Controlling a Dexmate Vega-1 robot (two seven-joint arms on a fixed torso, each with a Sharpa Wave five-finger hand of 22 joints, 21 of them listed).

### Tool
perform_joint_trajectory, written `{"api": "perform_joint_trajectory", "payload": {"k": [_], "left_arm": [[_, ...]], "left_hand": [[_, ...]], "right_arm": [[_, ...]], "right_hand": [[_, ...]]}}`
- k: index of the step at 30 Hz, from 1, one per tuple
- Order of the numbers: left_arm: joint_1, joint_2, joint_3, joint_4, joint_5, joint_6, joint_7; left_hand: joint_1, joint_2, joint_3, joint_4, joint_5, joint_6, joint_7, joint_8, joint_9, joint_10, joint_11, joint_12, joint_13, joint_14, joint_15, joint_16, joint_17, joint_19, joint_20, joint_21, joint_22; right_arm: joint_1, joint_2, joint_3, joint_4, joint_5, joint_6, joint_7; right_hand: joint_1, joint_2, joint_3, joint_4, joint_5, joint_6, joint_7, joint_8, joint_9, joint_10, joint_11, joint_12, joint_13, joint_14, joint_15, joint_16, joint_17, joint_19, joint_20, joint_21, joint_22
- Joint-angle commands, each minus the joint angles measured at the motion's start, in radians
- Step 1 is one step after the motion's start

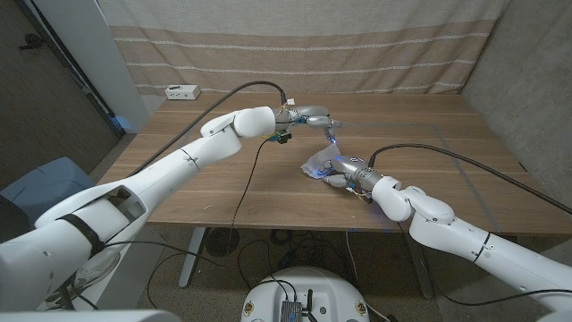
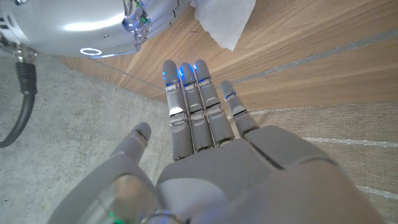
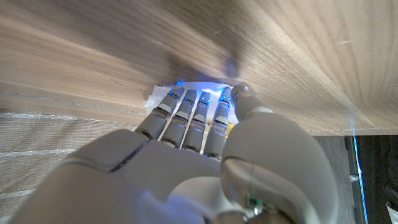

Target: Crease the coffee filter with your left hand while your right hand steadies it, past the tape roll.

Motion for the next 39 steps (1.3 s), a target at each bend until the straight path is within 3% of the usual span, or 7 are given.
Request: {"api": "perform_joint_trajectory", "payload": {"k": [1, 7, 12, 17, 22, 33, 39], "left_arm": [[-0.038, 0.017, 0.033, -0.022, 0.017, 0.079, -0.113], [-0.031, 0.026, 0.028, -0.031, 0.031, 0.061, -0.087], [-0.047, 0.026, 0.044, -0.04, 0.054, 0.08, -0.122], [-0.057, 0.033, 0.066, -0.07, 0.115, 0.108, -0.136], [-0.049, 0.041, 0.053, -0.083, 0.114, 0.118, -0.137], [-0.063, 0.044, 0.062, -0.091, 0.12, 0.154, -0.193], [-0.071, 0.048, 0.091, -0.114, 0.194, 0.19, -0.211]], "left_hand": [[-0.001, 0.058, 0.008, 0.008, 0.003, 0.015, 0.005, -0.003, 0.001, -0.002, 0.0, -0.005, 0.003, -0.024, -0.003, -0.019, -0.01, -0.01, 0.0, 0.01, 0.008], [-0.016, 0.06, -0.002, 0.032, -0.003, 0.087, 0.022, 0.023, 0.018, 0.065, 0.011, 0.02, 0.015, 0.058, 0.019, 0.019, 0.008, 0.001, 0.003, 0.033, 0.016], [0.024, 0.077, 0.007, 0.02, 0.005, 0.183, 0.041, 0.085, 0.081, 0.202, 0.019, 0.093, 0.074, 0.204, 0.011, 0.136, 0.088, 0.107, -0.005, 0.122, 0.038], [0.043, 0.073, 0.036, 0.021, 0.013, 0.26, 0.039, 0.133, 0.126, 0.288, 0.001, 0.141, 0.119, 0.299, 0.002, 0.184, 0.108, 0.192, -0.016, 0.185, 0.046], [0.044, 0.062, 0.04, 0.02, 0.014, 0.254, 0.035, 0.138, 0.143, 0.286, -0.008, 0.144, 0.136, 0.3, -0.011, 0.183, 0.11, 0.209, -0.025, 0.204, 0.048], [0.034, 0.053, 0.039, 0.021, 0.012, 0.291, 0.031, 0.165, 0.174, 0.332, -0.012, 0.165, 0.168, 0.362, -0.019, 0.2, 0.114, 0.252, -0.035, 0.247, 0.045], [0.043, 0.064, 0.057, 0.015, 0.018, 0.316, 0.037, 0.161, 0.155, 0.351, -0.004, 0.169, 0.177, 0.376, -0.012, 0.202, 0.114, 0.271, -0.037, 0.267, 0.043]], "right_arm": [[-0.042, 0.013, 0.05, 0.034, -0.003, 0.132, -0.177], [-0.053, 0.022, 0.065, 0.046, -0.027, 0.155, -0.228], [-0.036, 0.027, 0.06, 0.035, -0.04, 0.114, -0.16], [-0.018, 0.032, 0.052, 0.032, -0.035, 0.082, -0.093], [0.006, 0.034, 0.04, 0.034, -0.02, 0.056, -0.02], [0.03, 0.035, 0.023, 0.043, -0.018, 0.037, 0.022], [0.029, 0.031, 0.018, 0.04, -0.023, 0.033, 0.019]], "right_hand": [[-0.089, -0.001, -0.029, 0.057, 0.006, -0.126, -0.036, -0.002, 0.003, -0.082, -0.009, 0.005, 0.004, -0.028, -0.053, -0.005, 0.017, -0.036, 0.001, 0.003, -0.002], [-0.154, -0.027, -0.061, 0.087, 0.01, -0.147, -0.028, 0.011, 0.004, -0.12, -0.017, 0.013, 0.005, -0.025, -0.05, -0.006, 0.017, -0.04, 0.02, 0.009, -0.003], [-0.098, -0.013, -0.025, 0.018, 0.019, -0.035, 0.006, 0.049, 0.003, -0.022, 0.002, 0.047, 0.004, 0.03, -0.056, 0.007, -0.002, 0.009, 0.026, 0.028, -0.003], [-0.087, -0.007, -0.012, -0.001, 0.015, 0.049, 0.028, 0.067, 0.001, 0.067, 0.007, 0.07, 0.003, 0.072, -0.059, 0.022, -0.004, 0.039, 0.026, 0.036, -0.003], [-0.108, 0.001, -0.006, 0.011, 0.01, 0.124, 0.056, 0.079, 0.0, 0.136, 0.016, 0.082, 0.001, 0.105, -0.056, 0.031, -0.005, 0.056, 0.024, 0.039, -0.003], [-0.133, -0.004, -0.006, 0.027, 0.008, 0.144, 0.069, 0.076, -0.001, 0.16, 0.028, 0.081, 0.0, 0.113, -0.051, 0.028, -0.008, 0.063, 0.027, 0.039, -0.003], [-0.125, -0.004, 0.005, 0.017, 0.011, 0.152, 0.072, 0.073, -0.002, 0.168, 0.033, 0.079, -0.001, 0.117, -0.052, 0.023, -0.015, 0.066, 0.025, 0.038, -0.003]]}}
